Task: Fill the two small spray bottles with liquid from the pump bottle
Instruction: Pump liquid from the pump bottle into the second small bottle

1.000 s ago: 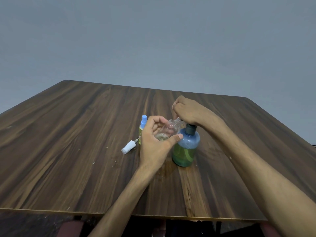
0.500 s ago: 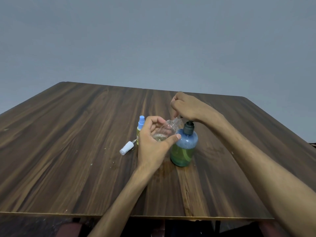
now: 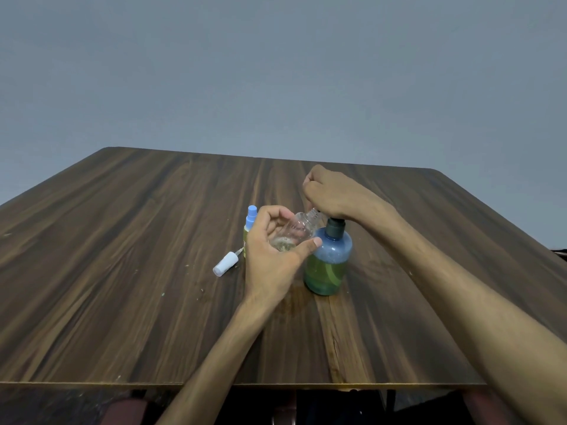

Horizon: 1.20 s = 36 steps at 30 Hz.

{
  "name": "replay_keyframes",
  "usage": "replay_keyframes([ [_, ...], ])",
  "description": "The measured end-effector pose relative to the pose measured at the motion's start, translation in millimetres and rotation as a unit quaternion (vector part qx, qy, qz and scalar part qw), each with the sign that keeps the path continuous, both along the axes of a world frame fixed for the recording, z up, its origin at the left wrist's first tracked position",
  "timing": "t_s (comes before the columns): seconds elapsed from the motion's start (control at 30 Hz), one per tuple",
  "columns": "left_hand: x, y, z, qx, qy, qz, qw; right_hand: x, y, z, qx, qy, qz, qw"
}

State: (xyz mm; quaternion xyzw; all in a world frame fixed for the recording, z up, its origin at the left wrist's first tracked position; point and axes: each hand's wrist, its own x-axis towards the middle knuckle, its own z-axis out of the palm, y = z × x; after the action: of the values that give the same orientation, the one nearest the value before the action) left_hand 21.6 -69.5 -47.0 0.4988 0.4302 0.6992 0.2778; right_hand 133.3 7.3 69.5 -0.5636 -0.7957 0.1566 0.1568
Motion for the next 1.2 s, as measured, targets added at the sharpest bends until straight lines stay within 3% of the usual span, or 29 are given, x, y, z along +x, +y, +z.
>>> replay_keyframes([
  [0.37,0.5,-0.1,2.2,0.002,0.005,0.003,1.0,1.0,3.7,-0.3,-0.009,0.008,-0.001,1.0],
  [0.5,0.3,-1.3,3.3,0.0,-0.001,0.003,1.0,-1.1,5.5,-0.7,-0.02,-0.031,0.01,0.999],
  [1.2,0.6,-0.1,3.6,0.0,-0.002,0.005,1.0,-0.1,3.6,-0.3,-0.013,0.01,0.003,1.0],
])
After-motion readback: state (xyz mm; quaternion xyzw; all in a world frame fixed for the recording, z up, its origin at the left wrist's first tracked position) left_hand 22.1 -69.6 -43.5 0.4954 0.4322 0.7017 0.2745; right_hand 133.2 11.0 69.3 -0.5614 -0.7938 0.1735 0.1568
